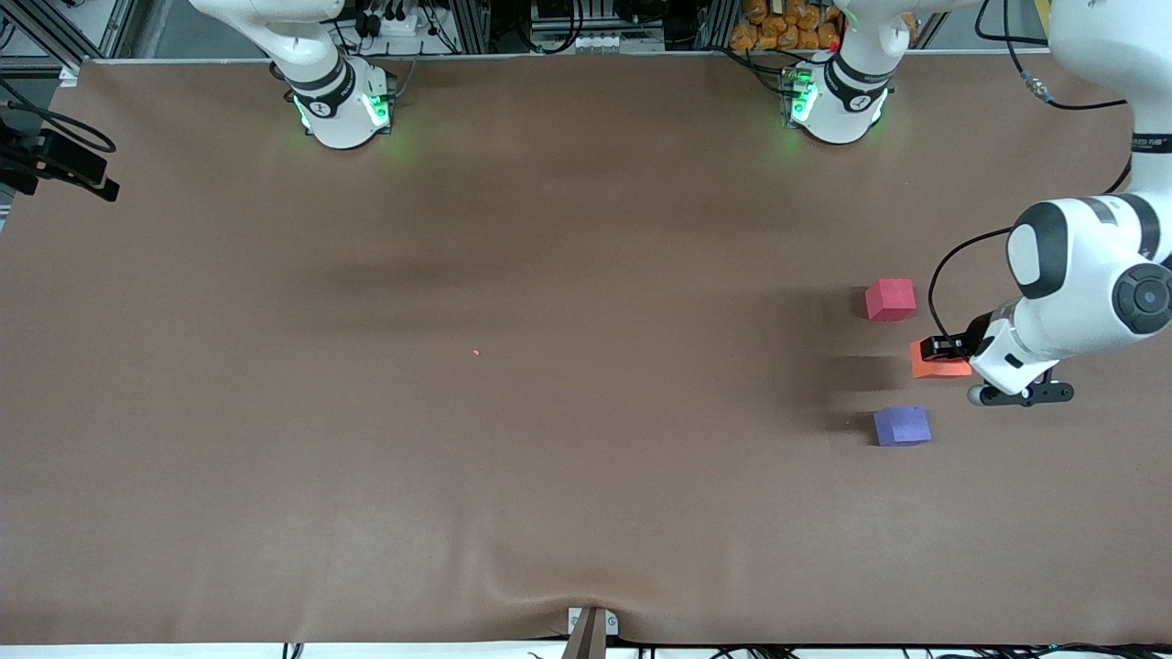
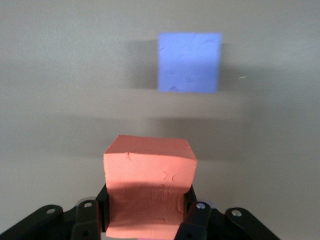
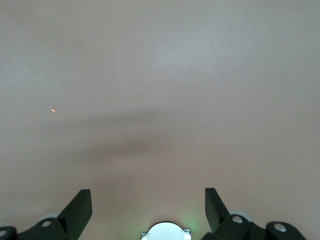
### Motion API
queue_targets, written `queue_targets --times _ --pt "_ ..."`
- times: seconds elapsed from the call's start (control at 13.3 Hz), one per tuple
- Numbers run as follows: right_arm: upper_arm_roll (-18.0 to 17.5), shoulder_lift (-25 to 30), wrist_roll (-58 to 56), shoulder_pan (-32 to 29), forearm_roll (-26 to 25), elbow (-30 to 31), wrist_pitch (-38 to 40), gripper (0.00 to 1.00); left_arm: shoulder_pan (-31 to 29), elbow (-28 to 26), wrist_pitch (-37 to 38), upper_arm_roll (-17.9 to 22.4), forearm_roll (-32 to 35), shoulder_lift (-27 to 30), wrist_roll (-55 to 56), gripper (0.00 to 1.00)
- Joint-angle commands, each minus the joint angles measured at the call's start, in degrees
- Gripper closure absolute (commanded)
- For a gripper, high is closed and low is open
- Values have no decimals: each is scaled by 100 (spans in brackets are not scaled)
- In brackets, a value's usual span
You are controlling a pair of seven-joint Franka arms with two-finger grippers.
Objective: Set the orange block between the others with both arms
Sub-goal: 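Carry the orange block with the left gripper toward the pink and purple blocks, then lower the orange block between the pink and purple blocks, open the left gripper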
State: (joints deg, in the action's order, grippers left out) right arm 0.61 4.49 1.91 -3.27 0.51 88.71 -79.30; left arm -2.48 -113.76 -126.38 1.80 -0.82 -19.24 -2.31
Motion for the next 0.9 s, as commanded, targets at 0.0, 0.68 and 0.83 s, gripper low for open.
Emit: queue_targets --times 0.0,0.68,0.83 --pt "-61 -27 55 -60 81 -82 20 0 -33 -664 -859 -92 91 35 -15 100" --pt "-61 -27 55 -60 81 -82 29 0 -42 -709 -1133 -259 82 -70 -51 100" --pt "-61 -27 55 -60 81 -82 29 0 -50 -761 -1371 -259 73 -158 -51 100"
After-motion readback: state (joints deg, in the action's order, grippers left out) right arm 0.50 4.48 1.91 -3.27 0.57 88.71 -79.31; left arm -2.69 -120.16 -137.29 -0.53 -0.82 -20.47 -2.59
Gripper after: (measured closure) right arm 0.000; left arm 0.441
